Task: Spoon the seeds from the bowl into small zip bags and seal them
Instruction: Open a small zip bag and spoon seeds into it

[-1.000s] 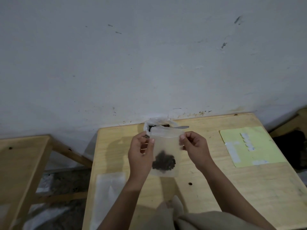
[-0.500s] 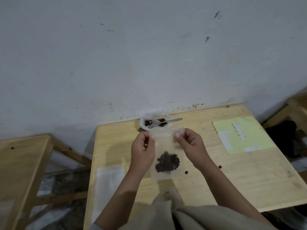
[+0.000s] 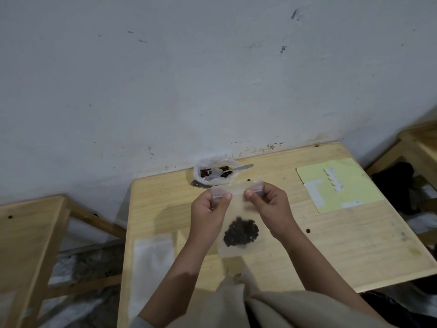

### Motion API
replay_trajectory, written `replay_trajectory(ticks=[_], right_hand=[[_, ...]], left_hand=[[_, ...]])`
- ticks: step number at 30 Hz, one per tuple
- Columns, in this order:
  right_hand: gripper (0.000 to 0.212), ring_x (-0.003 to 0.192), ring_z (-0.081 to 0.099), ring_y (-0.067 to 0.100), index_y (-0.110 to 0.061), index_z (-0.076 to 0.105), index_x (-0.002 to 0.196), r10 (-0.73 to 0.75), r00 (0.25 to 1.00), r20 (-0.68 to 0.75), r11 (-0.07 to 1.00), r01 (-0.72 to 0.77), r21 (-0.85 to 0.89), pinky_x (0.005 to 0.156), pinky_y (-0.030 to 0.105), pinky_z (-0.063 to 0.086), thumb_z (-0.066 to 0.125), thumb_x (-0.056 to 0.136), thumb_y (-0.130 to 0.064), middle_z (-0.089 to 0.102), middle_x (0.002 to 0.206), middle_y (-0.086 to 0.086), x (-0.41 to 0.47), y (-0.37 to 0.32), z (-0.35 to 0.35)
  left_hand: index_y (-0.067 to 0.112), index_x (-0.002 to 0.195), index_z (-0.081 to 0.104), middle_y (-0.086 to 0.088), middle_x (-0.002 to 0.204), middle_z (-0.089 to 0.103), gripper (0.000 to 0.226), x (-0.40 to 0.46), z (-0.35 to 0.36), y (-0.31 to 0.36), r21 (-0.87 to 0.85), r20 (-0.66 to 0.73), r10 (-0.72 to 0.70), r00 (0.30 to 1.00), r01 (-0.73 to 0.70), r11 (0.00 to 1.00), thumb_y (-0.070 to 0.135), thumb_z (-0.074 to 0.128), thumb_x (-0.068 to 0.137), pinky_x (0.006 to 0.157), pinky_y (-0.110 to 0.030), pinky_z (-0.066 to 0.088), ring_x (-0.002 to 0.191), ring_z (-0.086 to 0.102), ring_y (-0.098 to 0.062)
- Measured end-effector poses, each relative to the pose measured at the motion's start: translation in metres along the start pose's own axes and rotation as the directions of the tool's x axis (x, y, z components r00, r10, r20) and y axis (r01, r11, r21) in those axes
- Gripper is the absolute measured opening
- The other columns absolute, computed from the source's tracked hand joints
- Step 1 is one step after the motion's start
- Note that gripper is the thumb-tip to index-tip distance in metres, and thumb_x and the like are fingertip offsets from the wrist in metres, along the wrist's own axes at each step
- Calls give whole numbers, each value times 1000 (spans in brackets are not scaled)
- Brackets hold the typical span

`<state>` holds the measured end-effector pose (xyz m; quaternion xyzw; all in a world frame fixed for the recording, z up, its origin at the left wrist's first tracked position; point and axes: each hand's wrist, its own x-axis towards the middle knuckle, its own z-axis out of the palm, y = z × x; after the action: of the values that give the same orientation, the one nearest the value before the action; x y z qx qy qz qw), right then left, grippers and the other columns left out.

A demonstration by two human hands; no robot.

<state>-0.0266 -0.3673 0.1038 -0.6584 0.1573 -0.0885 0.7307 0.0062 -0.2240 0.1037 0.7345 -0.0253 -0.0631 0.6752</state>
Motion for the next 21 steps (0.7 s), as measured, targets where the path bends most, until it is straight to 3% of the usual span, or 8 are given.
replay_trajectory(ticks=[4, 7, 10, 15, 19, 21], right_hand=[[13, 74, 65, 16, -11, 69, 80, 13, 1000, -15, 992, -11, 127, 68, 26, 54, 71, 78, 2, 70, 76, 4, -2, -2, 1], [19, 71, 65, 13, -11, 67, 79, 12, 999, -45, 992, -6, 126, 67, 23, 53, 75, 72, 5, 69, 72, 0, -1, -4, 3], [18, 67, 63, 12, -10, 66, 76, -9, 998, -64, 997, 14, 77, 65, 23, 52, 77, 71, 5, 67, 69, 1, 2, -5, 2], [18, 67, 64, 12, -9, 66, 76, 9, 999, -53, 996, -4, 94, 65, 23, 53, 76, 70, 6, 67, 69, 2, 6, -4, 2], [15, 73, 69, 17, -9, 71, 87, 76, 996, -56, 971, -61, 233, 71, 25, 55, 68, 80, 3, 74, 77, 5, 7, -1, 1], [15, 70, 69, 14, -9, 72, 90, 89, 993, -75, 968, -68, 241, 67, 22, 55, 65, 82, 2, 74, 74, 3, 8, -1, -2]], left_hand=[[14, 87, 68, 2, 76, 71, 11, 2, 3, 1, 10, 36, 27, 999, -28, 1000, 5, 63, 88, 68, -21, 53, 73, 66, -9], [12, 86, 68, -5, 77, 71, 7, 2, 7, -1, -1, 34, 27, 999, -26, 1000, 6, 65, 88, 70, -22, 53, 74, 66, -11], [11, 84, 70, -20, 80, 68, 2, 4, 6, -6, -12, 34, -1, 999, 1, 1000, 11, 68, 86, 72, -33, 53, 74, 63, -21], [11, 84, 69, 1, 74, 72, 6, 7, 8, -2, 7, 45, 2, 999, -2, 1000, 7, 66, 87, 70, -24, 54, 73, 67, -12], [3, 84, 68, -14, 75, 68, 9, 15, 6, -7, -9, 14, -15, 1000, 15, 1000, 12, 69, 85, 69, -35, 52, 69, 62, -24], [5, 80, 70, -13, 70, 62, 10, 17, 4, -9, -39, 13, -45, 999, 46, 998, 15, 71, 84, 65, -33, 48, 65, 55, -21]])
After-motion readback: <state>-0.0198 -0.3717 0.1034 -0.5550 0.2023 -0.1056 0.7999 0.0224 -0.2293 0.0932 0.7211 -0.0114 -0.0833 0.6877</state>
